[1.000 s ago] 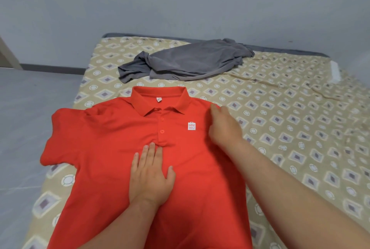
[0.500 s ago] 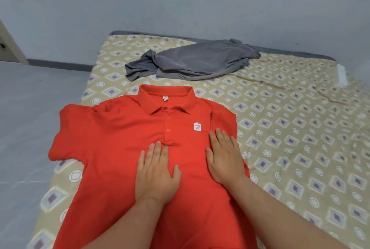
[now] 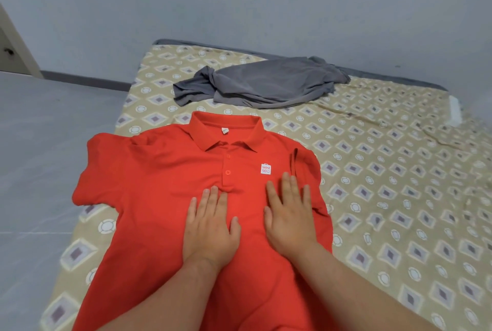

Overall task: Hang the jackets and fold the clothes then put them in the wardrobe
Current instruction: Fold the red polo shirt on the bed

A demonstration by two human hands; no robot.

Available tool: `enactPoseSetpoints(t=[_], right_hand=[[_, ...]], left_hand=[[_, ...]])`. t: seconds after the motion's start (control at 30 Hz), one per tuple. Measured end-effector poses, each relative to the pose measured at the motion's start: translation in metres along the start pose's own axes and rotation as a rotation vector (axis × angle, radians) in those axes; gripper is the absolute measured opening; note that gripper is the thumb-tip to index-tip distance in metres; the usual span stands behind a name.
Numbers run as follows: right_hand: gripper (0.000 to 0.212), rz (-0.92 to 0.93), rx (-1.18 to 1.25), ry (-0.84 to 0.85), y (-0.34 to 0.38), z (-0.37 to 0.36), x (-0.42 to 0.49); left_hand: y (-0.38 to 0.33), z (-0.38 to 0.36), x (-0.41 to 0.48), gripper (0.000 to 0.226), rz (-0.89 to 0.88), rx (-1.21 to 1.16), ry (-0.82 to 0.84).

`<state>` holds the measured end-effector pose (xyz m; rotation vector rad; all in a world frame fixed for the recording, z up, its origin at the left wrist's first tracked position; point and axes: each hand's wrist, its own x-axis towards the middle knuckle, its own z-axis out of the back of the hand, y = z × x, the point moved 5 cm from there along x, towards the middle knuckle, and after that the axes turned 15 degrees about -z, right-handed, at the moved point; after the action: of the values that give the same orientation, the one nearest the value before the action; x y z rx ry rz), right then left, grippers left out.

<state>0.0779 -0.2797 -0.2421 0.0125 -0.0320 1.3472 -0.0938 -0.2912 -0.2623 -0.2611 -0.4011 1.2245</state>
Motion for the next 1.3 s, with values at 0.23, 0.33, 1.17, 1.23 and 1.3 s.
enactPoseSetpoints(t=[0.23, 0.33, 1.17, 1.23, 1.3], right_hand=[[0.063, -0.002, 0.105, 0.095, 0.022, -0.014, -0.01], [0.064, -0.025, 0.087, 0.083, 0.022, -0.019, -0.007], [0.063, -0.076, 0.06, 0.055, 0.021, -0.018, -0.007], [0.063, -0.077, 0.065, 0.054, 0.021, -0.019, -0.006], [0.063, -0.079, 0.075, 0.05, 0.02, -0.019, -0.007]], left_hand=[[0.012, 0.027, -0.007, 0.055, 0.164, -0.432, -0.285], [0.032, 0.042, -0.002, 0.062, 0.078, -0.261, -0.227], [0.257, 0.122, 0.011, 0.007, 0.801, -1.286, -0.219], [0.253, 0.133, 0.019, 0.022, 0.737, -1.393, -0.345], [0.242, 0.142, 0.027, 0.03, 0.721, -1.436, -0.468]])
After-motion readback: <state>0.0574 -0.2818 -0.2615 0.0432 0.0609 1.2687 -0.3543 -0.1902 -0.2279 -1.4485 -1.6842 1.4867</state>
